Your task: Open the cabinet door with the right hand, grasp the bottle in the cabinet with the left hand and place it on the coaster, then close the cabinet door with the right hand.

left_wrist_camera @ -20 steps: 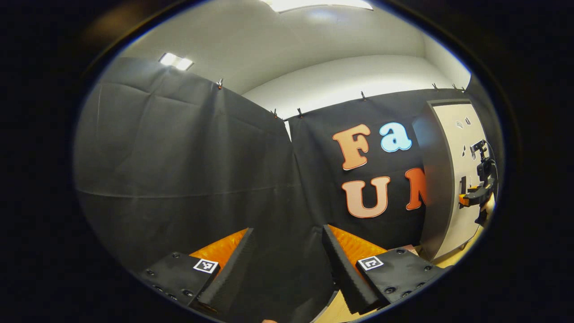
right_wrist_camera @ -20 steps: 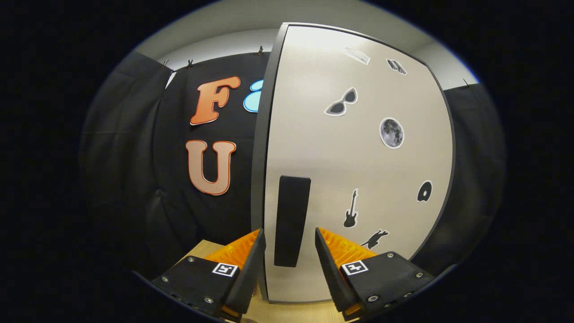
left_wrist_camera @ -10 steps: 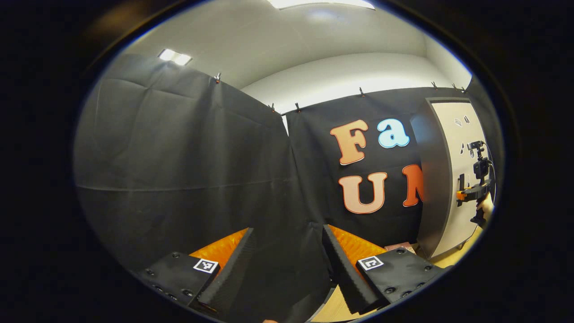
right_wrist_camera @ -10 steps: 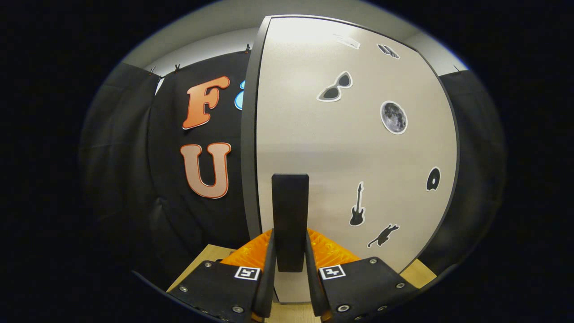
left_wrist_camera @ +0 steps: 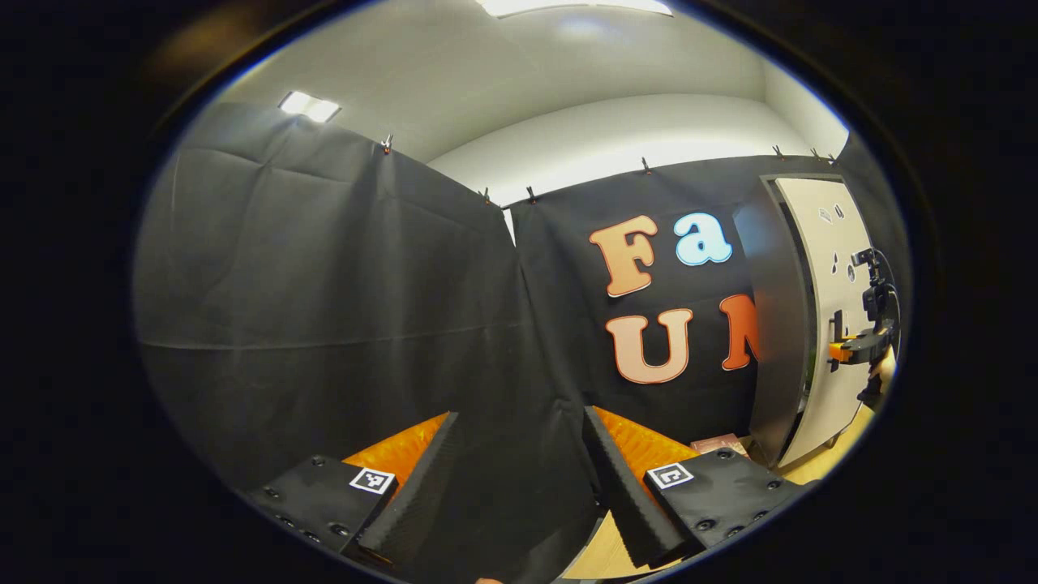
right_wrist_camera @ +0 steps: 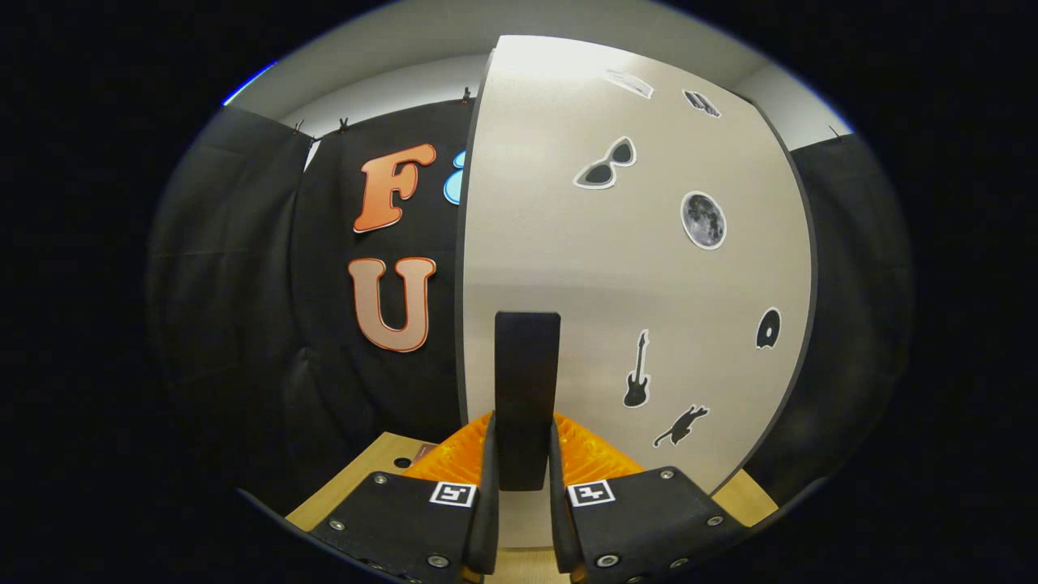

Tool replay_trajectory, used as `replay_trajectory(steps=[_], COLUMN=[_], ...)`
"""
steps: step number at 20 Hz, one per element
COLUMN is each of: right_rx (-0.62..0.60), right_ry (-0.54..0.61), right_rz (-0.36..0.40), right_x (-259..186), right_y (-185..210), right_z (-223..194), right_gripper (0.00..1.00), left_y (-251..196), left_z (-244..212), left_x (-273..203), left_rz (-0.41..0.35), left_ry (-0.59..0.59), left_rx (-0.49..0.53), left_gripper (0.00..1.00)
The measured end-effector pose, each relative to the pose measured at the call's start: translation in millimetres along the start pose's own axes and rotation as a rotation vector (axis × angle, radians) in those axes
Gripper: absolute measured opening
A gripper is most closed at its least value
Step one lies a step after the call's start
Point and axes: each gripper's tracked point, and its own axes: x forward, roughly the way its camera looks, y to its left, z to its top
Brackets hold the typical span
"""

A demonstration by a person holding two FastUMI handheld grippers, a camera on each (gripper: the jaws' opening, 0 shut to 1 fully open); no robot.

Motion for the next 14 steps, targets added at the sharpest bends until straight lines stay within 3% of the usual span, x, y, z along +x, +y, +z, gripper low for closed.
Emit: replay_trajectory(steps=[7, 14], right_rx=[0.027, 0.041], right_ry=[-0.039, -0.05], right_rz=[0.032, 0.023], right_x=[-62, -86], right_y=[-17, -32], right_z=[-10, -13], right_gripper=[0.25, 0.24], left_y=[-16, -31], left_z=[-3, -9], left_x=[-5, -4], left_rz=[-0.04, -0.084], left_ry=[0.008, 0.023], left_rx=[-0.003, -0.02], left_gripper=[0.97, 0.96])
